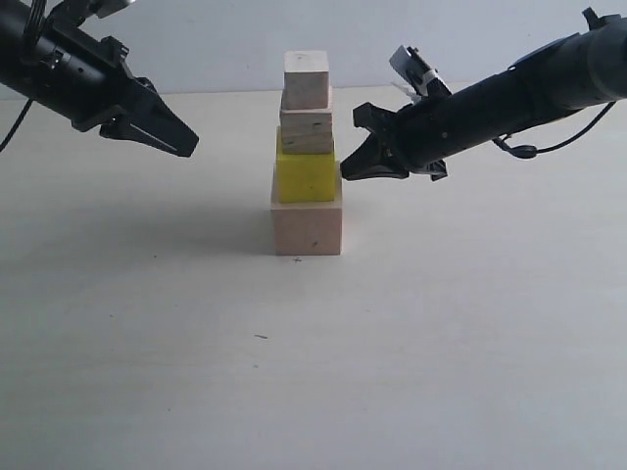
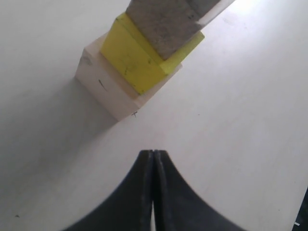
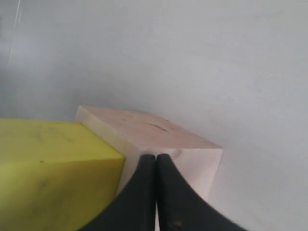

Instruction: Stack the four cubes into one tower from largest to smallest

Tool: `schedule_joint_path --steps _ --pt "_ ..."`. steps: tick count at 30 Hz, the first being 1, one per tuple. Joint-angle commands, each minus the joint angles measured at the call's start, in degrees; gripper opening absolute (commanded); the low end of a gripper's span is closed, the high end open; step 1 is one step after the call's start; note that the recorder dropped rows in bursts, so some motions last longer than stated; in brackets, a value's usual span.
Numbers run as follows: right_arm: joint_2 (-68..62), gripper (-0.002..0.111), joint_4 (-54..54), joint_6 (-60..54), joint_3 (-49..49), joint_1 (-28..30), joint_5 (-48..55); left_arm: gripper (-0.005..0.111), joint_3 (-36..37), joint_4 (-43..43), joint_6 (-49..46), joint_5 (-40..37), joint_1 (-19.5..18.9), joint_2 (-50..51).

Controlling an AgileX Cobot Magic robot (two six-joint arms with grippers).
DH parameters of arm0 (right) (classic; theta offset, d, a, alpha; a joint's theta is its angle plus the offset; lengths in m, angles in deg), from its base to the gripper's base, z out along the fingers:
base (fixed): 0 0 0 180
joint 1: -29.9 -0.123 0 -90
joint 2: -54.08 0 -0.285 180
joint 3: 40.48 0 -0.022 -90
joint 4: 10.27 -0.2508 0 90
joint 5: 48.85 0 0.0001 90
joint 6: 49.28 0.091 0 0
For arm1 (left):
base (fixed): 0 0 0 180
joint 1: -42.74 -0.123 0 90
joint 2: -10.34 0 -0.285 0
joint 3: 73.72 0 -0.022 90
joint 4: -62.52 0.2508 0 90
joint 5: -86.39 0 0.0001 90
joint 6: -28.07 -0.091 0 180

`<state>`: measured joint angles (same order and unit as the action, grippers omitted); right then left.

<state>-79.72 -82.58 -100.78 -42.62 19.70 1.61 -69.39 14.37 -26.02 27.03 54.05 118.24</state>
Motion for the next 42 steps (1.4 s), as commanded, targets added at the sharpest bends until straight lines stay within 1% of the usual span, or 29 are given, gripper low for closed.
schedule_joint_path --steps 1,12,17,23,29,42 --pt "-0.03 0.0 -1.28 -1.45 -0.53 0.19 0.99 0.0 0.25 -0.41 0.03 -0.46 -0.07 -0.47" --pt "-0.03 0.0 -0.05 -0.62 -0.53 0.19 0.89 0.0 0.25 0.07 0.16 -0.88 -0.07 -0.47" --pt "-0.03 0.0 2.88 3.05 -0.53 0.19 0.82 0.0 0.25 0.07 0.16 -0.88 -0.07 -0.47" --pt "-0.03 0.0 4.49 8.09 -0.53 0.19 3.57 0.0 0.25 0.51 0.04 -0.7 -0.07 -0.47" --pt "-0.03 0.0 9.61 13.84 -0.53 0.19 3.68 0.0 0.25 0.89 0.04 -0.29 -0.07 -0.47" --pt "-0.03 0.0 9.98 14.67 -0.53 0.19 8.77 0.0 0.25 0.89 -0.03 0.36 -0.07 -0.47"
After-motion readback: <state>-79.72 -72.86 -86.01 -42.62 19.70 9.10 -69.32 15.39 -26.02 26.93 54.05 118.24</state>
